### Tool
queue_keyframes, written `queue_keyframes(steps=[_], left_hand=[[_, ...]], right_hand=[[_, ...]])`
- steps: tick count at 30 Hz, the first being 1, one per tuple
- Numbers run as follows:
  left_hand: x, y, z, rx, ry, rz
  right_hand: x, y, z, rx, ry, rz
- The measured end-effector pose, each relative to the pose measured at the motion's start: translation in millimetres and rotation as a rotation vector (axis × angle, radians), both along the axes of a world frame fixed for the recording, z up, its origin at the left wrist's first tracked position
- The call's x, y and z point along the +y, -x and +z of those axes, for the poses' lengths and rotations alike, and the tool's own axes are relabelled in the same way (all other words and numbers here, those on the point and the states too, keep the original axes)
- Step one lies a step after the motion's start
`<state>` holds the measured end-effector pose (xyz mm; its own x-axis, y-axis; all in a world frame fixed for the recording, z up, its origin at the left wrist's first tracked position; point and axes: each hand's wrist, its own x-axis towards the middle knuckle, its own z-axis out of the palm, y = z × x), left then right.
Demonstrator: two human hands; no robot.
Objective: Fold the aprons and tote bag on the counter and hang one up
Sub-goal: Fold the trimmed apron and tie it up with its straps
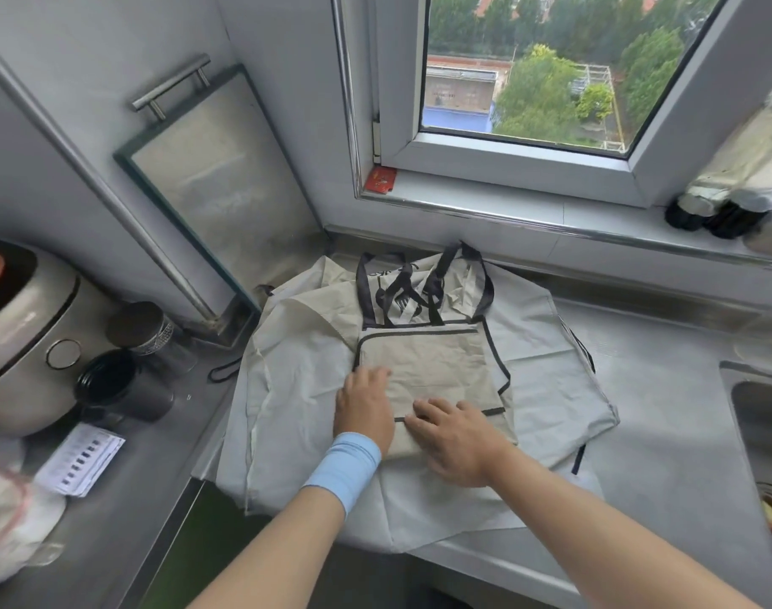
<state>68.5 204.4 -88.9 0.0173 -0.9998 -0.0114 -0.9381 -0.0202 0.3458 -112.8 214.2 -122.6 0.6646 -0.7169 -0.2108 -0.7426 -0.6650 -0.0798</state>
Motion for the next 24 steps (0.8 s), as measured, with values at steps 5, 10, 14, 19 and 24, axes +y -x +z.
queue_keyframes(steps=[5,10,14,19,24], left_hand=[[10,10,-33,-0.273,-0.234,-0.401],[16,-5,-61,-0.321,-0.308,-0.517],[14,-14,-66,-0.319,-0.352,-0.612],[10,-9,-57,-0.390,-0.430,-0.638],[10,-3,-39,-0.466,-0.390,-0.610]], right_hand=[[-4,4,-9,-0.078,-0.100,-0.336],[13,36,-40,-0.062,-0.113,-0.466],[25,48,-42,-0.125,-0.130,-0.498],[19,49,-29,-0.106,-0.003,-0.273],[10,33,-17,0.035,0.126,0.013]])
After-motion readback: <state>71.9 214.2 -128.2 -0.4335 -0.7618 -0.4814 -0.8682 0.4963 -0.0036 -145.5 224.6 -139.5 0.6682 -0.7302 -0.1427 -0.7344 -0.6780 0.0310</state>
